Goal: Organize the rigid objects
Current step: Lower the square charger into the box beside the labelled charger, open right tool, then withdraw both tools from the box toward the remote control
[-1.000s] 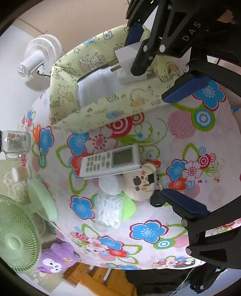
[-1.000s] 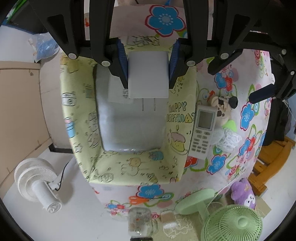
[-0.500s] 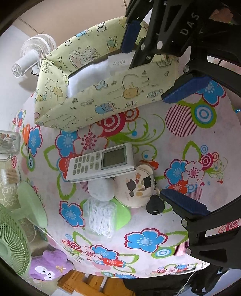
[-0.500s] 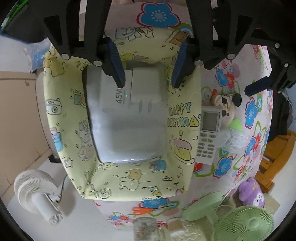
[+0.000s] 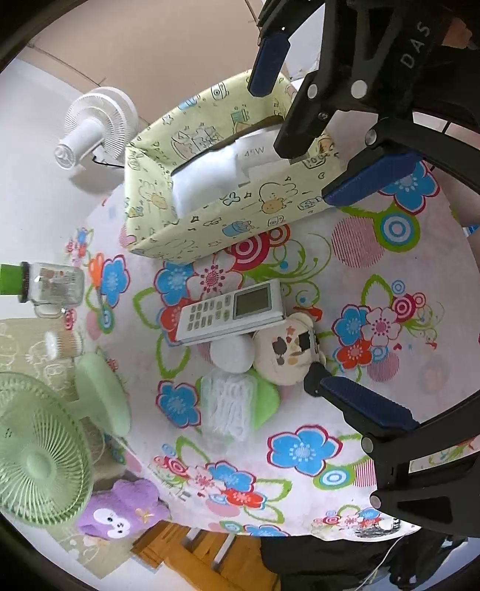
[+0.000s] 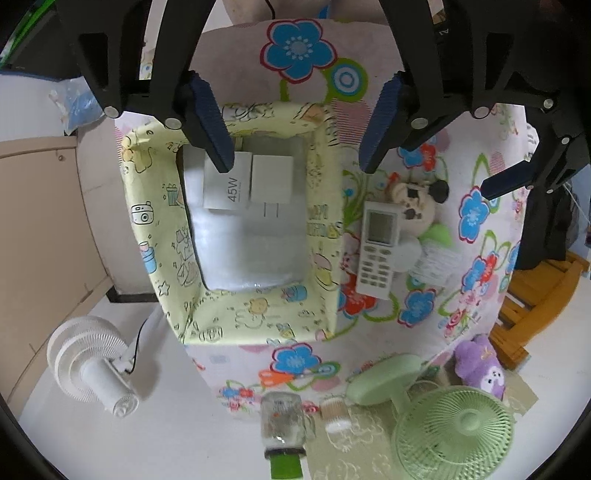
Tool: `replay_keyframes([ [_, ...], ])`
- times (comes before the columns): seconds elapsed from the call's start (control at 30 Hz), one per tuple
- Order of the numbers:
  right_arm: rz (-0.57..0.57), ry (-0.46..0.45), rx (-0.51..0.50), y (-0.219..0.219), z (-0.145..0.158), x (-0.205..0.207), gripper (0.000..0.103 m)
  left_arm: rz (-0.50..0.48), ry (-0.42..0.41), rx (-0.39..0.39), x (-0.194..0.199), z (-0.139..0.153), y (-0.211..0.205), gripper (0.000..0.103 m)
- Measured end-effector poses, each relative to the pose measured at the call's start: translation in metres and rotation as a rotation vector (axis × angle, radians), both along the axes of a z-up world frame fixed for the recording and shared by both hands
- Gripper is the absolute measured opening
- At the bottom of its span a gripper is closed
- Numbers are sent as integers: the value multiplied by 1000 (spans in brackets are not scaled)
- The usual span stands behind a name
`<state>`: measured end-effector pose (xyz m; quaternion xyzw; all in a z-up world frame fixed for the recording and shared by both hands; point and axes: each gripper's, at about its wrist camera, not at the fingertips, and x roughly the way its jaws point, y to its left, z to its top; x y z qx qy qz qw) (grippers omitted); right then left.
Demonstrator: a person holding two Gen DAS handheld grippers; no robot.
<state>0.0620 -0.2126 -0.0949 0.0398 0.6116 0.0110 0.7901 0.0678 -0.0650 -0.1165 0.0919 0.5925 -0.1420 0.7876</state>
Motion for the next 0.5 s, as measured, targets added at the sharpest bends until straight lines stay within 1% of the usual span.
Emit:
replay_keyframes([
  [0.07, -2, -14, -11, 4, 7, -3, 79, -2, -11, -10, -2, 5, 5, 95],
  [0.27, 7, -36, -39, 21, 21, -11, 79, 4, -46, -19, -10, 18, 26, 95],
  [0.5, -2, -58, -39, 47, 34, -20, 80, 16, -67, -40, -15, 27, 56, 95],
])
